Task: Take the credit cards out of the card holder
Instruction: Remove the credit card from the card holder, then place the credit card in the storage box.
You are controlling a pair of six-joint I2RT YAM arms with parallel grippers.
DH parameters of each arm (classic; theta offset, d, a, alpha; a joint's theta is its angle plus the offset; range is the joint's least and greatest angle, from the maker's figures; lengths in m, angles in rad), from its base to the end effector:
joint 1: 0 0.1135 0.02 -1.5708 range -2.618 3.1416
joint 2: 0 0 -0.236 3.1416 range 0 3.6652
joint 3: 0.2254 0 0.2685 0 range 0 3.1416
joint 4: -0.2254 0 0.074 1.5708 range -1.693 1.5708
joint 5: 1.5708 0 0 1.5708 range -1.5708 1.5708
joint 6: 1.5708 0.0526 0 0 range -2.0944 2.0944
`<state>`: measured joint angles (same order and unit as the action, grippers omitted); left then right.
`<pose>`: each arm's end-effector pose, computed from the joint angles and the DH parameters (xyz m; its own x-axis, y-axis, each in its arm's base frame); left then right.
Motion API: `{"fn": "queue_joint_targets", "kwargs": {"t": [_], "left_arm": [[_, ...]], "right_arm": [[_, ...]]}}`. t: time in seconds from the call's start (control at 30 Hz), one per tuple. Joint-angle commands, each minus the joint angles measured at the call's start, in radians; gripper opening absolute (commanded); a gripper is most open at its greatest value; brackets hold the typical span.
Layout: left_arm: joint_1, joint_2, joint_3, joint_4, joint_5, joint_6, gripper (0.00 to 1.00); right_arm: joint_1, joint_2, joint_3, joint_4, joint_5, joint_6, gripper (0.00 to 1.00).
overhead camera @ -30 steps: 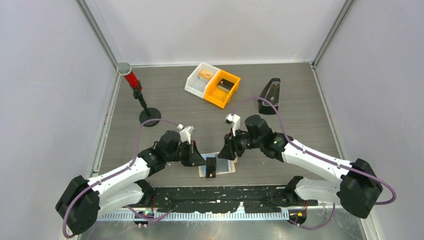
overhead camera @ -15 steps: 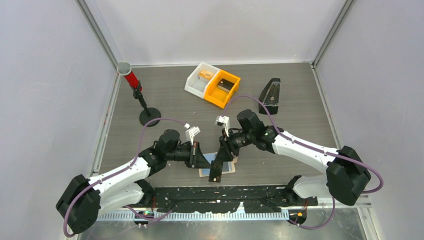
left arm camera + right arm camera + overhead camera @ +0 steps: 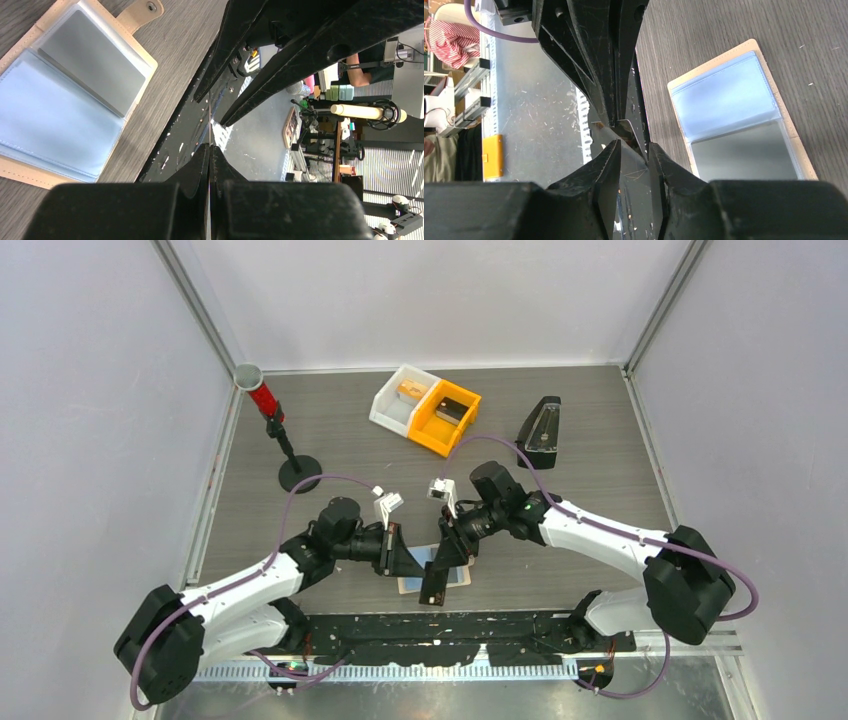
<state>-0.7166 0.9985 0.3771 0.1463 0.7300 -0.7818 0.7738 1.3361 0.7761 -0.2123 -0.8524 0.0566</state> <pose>0.1584 -0.1845 0.1565 -0.9047 0.0918 -0.4161 0.4217 0.3340 -0.8430 0.1844 0.2356 0.1791 -0.5461 -0.4816 -0.6854 -0.8161 0.1213 0.5650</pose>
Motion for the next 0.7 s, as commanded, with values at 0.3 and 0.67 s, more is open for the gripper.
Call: {"fn": "queue_joint_targets", "kwargs": {"t": [0.3,0.67], "left_arm": [[0.006,0.003,0.052,-0.064,-0.057,0.053,0.26],[0.006,-0.145,0.218,-0.462,-0.284,0.167,0.99]], "right_arm": [[-0.004,-0.036,0.020,0.012,0.016,0.030,0.05],[-0.063,-0.137,-0.025,0.077,0.150,0.192,0.05]]}}
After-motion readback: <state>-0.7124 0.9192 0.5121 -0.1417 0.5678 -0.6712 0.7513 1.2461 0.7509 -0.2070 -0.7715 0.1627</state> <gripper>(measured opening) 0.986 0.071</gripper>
